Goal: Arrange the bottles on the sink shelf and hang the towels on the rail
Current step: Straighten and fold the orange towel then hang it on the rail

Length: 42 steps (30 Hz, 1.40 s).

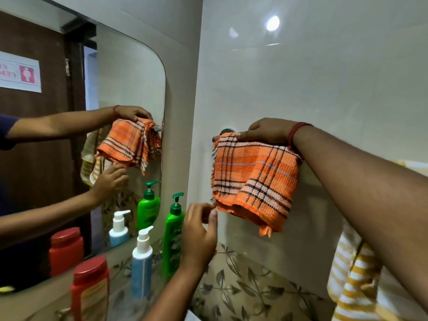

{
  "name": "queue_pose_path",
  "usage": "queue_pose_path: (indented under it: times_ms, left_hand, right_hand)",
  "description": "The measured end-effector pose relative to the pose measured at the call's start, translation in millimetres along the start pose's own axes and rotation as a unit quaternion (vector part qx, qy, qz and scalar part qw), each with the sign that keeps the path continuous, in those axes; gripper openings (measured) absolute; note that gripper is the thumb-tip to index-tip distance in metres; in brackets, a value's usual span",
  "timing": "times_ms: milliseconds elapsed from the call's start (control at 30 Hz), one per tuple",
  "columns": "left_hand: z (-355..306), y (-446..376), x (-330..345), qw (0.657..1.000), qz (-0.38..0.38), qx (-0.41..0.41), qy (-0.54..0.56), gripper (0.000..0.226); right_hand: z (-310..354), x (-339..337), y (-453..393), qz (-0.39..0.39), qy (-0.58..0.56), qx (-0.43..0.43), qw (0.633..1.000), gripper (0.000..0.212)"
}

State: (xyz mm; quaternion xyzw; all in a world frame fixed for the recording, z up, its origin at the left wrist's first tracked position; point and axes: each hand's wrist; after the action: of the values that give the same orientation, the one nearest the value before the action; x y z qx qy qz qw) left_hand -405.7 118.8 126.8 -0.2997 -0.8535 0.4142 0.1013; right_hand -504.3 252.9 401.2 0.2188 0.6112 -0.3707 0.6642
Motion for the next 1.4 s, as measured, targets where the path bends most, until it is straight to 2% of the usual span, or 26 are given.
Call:
queue_pose_path:
  times_ms: [67,100,167,233,300,367,433,500,600,667,733,800,867,900,933,967,1000,1067,1133,1167,1200,1267,1400]
  left_hand:
    - [-14,-14,-3,0.983,-0.042,-0.131,0.118,0.009]
    - [-19,-23,-3,0.977,-0.032,-0.169,0.128,0.011]
    - [-21,-43,1,0.965,0.023,-0.231,0.124,0.025]
    - [-23,-55,5,0.939,0.083,-0.306,0.132,0.021]
    - [-20,-56,10,0.919,0.097,-0.349,0.154,0.014]
    - [-15,-57,15,0.925,0.068,-0.342,0.152,0.018]
    - [-9,-61,18,0.947,0.047,-0.299,0.103,0.012]
    - [-6,-65,18,0.968,0.046,-0.244,0.039,0.006]
    - [-2,-69,17,0.980,0.067,-0.181,-0.042,0.017]
    - [0,-69,17,0.972,0.063,-0.227,0.000,0.022]
    - [-3,-69,16,0.926,0.044,-0.348,0.142,0.022]
    - [-12,-69,14,0.829,0.008,-0.448,0.334,0.024]
    - [-17,-70,9,0.718,-0.051,-0.492,0.490,0.025]
    - [-16,-70,7,0.690,-0.065,-0.499,0.520,0.025]
    - [-13,-69,6,0.684,-0.066,-0.500,0.528,0.024]
    - [-11,-66,6,0.696,-0.057,-0.502,0.509,0.022]
    - [-9,-63,7,0.728,-0.047,-0.504,0.462,0.020]
    - [-5,-57,12,0.834,-0.035,-0.465,0.294,0.016]
    - [-9,-56,15,0.946,-0.040,-0.304,0.106,0.030]
    - [-15,-59,15,0.977,-0.042,-0.201,0.049,0.034]
    - [-23,-64,17,0.992,-0.038,-0.116,0.015,0.037]
    - [-39,-81,20,1.000,-0.014,0.002,-0.026,0.042]
    - [-63,-122,25,0.978,0.058,0.159,-0.122,0.051]
  right_hand:
    - [3,0,2,-0.023,0.062,-0.018,0.998,0.060]
    - [4,3,1,-0.026,0.084,-0.023,0.996,0.060]
    - [10,4,4,-0.015,0.104,-0.024,0.994,0.064]
    - [10,4,1,-0.007,0.101,-0.019,0.995,0.066]
    - [9,3,-1,-0.005,0.097,-0.022,0.995,0.065]
    - [7,3,-4,-0.005,0.095,-0.026,0.995,0.065]
    - [6,3,-4,-0.005,0.090,-0.028,0.996,0.063]
    - [5,4,-6,-0.011,0.090,-0.033,0.995,0.062]
    - [4,6,-10,-0.018,0.090,-0.040,0.995,0.061]
    - [3,6,-11,-0.025,0.094,-0.045,0.994,0.062]
    - [1,7,-12,-0.029,0.096,-0.045,0.994,0.062]
    - [0,8,-13,-0.030,0.094,-0.043,0.994,0.061]
    - [1,8,-13,-0.029,0.093,-0.042,0.994,0.061]
    - [1,7,-12,-0.030,0.092,-0.042,0.994,0.060]
    - [2,7,-11,-0.030,0.091,-0.041,0.995,0.060]
    - [2,7,-9,-0.030,0.091,-0.040,0.995,0.061]
    - [3,7,-8,-0.031,0.092,-0.039,0.995,0.061]
    - [5,8,-5,-0.031,0.102,-0.038,0.994,0.061]
    - [9,8,-1,-0.026,0.121,-0.030,0.992,0.062]
    - [11,8,1,-0.024,0.133,-0.026,0.991,0.063]
    - [12,8,2,-0.026,0.144,-0.022,0.989,0.063]
    - [13,12,6,-0.042,0.170,-0.011,0.984,0.064]
    - [10,17,16,-0.104,0.219,0.001,0.970,0.062]
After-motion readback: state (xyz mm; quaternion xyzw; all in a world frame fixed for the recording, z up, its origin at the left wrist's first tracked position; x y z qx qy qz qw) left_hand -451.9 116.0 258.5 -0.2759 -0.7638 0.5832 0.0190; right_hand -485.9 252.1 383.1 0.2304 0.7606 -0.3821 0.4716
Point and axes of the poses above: each hand's wrist, its own y-axis away from the middle knuckle, its own x-axis out of the palm, z = x × y, and after that the axes turned 1 degree about x, right-handed
